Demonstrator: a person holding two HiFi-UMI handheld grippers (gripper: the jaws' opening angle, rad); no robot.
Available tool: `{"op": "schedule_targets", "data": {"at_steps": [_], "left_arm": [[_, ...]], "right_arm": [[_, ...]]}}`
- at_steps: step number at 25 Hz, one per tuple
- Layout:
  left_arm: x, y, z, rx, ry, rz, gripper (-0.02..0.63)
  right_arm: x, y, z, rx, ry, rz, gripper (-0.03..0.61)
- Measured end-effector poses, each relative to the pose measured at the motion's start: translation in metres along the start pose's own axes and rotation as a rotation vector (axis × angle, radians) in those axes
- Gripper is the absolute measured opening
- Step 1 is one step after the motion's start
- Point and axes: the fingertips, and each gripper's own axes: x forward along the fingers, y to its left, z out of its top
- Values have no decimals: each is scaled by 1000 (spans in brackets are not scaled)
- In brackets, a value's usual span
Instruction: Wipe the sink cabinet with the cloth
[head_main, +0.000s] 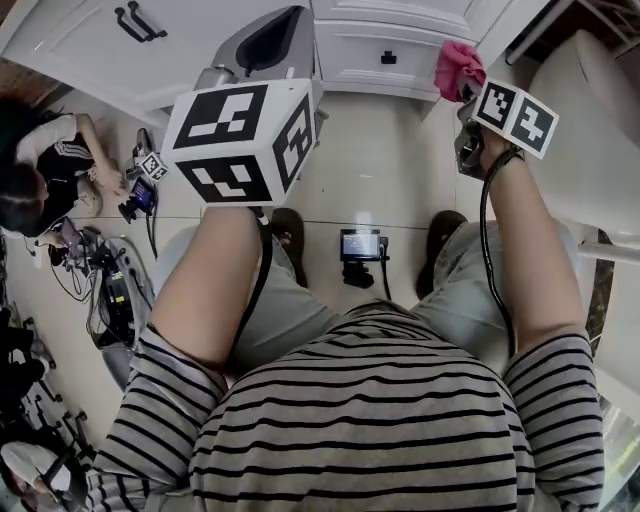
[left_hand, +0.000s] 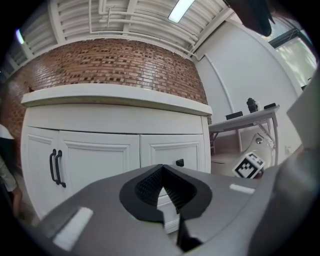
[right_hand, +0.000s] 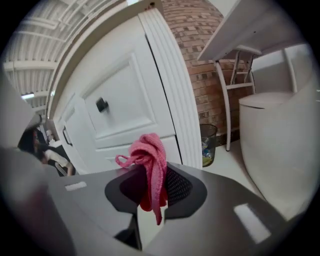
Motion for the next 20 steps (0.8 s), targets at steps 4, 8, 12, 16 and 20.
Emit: {"op": "schedule_targets", "data": {"at_steps": [4, 8, 12, 16, 20], "left_arm": [[-13, -15, 3, 38, -12, 10, -8], [-29, -25, -3, 35, -15, 4, -8], [-49, -26, -23, 2, -14, 34, -8], [-48, -20, -26, -35, -5, 54, -8], [-43, -21, -25, -31, -18, 53, -8]], "right_arm": [[-88, 43, 50, -27, -189, 97, 80], [-150, 85, 79, -101, -419, 170, 80], [-160, 92, 58, -142, -544, 164, 80], [-149, 91, 47, -141, -527, 131, 80], [-145, 87, 49, -168, -543, 109, 78]]}}
